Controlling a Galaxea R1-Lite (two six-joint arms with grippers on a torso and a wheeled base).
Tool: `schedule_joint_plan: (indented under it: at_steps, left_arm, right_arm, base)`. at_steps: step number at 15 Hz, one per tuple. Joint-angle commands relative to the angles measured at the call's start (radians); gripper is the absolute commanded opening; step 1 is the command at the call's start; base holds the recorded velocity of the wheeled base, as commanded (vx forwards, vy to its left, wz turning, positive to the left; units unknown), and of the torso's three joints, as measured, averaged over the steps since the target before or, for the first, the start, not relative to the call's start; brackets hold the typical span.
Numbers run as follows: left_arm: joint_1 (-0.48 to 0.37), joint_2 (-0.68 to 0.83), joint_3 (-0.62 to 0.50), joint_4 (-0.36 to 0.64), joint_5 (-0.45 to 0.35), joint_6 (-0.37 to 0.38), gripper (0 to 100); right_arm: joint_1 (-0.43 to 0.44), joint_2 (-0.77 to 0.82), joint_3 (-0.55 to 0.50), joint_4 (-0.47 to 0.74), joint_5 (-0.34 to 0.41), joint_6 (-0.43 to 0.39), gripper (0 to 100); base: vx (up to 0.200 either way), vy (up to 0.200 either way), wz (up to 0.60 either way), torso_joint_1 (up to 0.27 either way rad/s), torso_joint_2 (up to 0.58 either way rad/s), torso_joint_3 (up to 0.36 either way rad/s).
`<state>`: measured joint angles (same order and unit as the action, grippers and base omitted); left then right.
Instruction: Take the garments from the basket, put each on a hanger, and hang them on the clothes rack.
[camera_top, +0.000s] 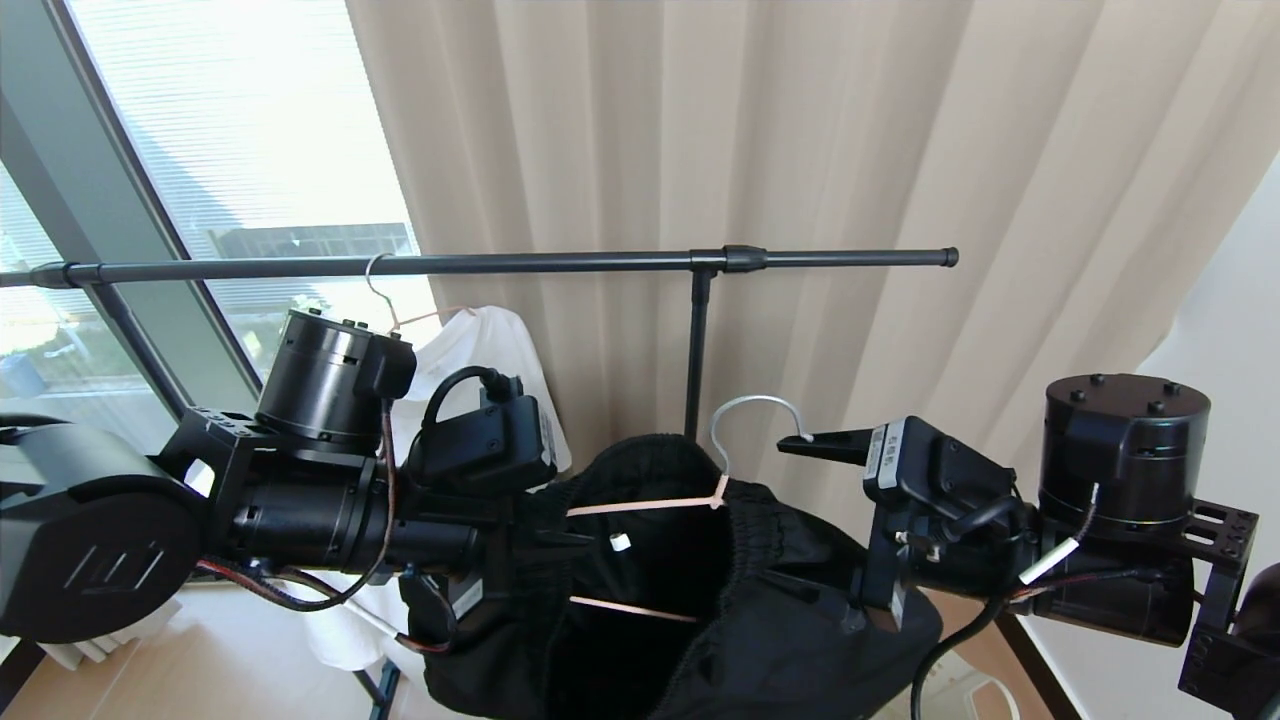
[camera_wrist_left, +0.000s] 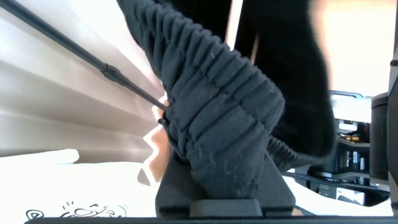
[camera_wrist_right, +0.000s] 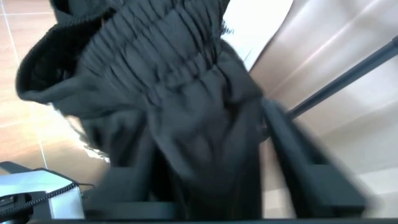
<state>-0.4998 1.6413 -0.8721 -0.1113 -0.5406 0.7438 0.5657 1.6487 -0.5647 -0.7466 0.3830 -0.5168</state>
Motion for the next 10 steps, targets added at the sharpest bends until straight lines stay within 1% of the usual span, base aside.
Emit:
schedule_joint_plan:
  at_steps: [1, 3, 5, 9, 10]
  left_arm:
    - [0.015, -0.011, 0.002, -0.001, 0.002, 0.000, 0]
    - [0.038, -0.012, 0.002, -0.002, 0.002, 0.000, 0]
    - [0.055, -0.018, 0.004, -0.005, 0.002, 0.000, 0]
    - [0.073, -0.035, 0.004, -0.007, 0.002, -0.009, 0]
    - [0.081, -0.047, 0.004, -0.007, 0.002, -0.014, 0]
  right_arm:
    - [-0.033, -0.004, 0.005, 0.004, 0.030, -0.026, 100]
    - [-0.053, -0.012, 0.012, 0.004, 0.082, -0.037, 100]
    - [-0.061, -0.015, 0.014, 0.004, 0.114, -0.038, 100]
    - [-0.070, -0.026, 0.022, 0.001, 0.136, -0.038, 100]
    - [-0.086, -0.029, 0.022, 0.001, 0.139, -0.045, 100]
  base:
    - [0.000, 0.000, 0.00, 0.000, 0.00, 0.000]
    - [0.000, 0.000, 0.00, 0.000, 0.00, 0.000]
    - [0.000, 0.000, 0.00, 0.000, 0.00, 0.000]
    - [0.000, 0.000, 0.00, 0.000, 0.00, 0.000]
    - [0.000, 0.000, 0.00, 0.000, 0.00, 0.000]
